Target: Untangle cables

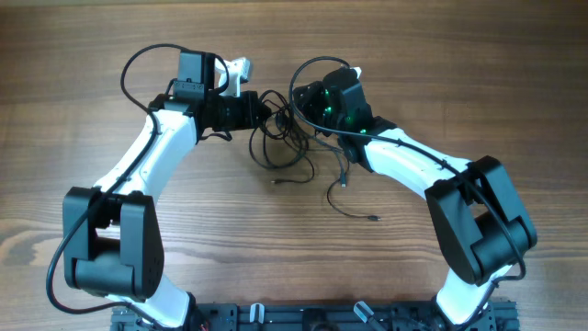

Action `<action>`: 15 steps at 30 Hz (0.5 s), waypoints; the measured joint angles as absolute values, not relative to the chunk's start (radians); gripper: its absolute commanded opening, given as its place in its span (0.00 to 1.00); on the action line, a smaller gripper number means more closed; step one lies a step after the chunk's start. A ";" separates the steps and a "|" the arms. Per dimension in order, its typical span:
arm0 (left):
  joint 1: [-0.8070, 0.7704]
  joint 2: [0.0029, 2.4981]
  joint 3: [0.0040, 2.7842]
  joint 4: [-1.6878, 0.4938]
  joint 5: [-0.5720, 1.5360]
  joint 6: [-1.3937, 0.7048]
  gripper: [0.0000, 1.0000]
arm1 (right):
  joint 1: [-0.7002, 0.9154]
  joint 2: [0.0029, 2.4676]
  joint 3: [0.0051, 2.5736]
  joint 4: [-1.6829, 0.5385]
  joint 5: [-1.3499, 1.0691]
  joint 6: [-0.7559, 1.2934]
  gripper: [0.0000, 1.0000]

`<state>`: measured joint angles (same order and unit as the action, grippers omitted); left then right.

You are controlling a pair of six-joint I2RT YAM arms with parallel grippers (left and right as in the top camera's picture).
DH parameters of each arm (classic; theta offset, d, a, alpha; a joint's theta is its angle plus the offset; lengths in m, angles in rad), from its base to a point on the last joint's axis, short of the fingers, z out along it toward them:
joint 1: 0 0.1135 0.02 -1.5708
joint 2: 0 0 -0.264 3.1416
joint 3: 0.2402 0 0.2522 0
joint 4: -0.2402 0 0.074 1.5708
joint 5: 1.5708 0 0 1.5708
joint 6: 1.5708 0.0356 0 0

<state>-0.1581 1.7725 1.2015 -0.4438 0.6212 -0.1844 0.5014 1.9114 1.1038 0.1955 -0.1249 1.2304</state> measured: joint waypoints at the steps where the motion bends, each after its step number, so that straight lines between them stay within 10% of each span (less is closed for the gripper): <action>1: -0.158 1.773 1.201 -0.443 0.622 -0.184 0.04 | 0.502 1.912 1.104 0.196 -0.122 1.234 0.27; 7: -0.158 1.773 1.201 -0.441 0.621 -0.184 0.04 | 0.503 1.920 1.104 0.196 -0.118 1.235 0.06; 15: -0.158 1.773 1.201 -0.441 0.622 -0.184 0.04 | 0.506 1.934 1.104 0.300 -0.198 1.167 0.04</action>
<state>-0.1581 1.7725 1.2015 -0.4408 0.6216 -0.1844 0.5064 1.9339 1.1038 0.2996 -0.1982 1.1671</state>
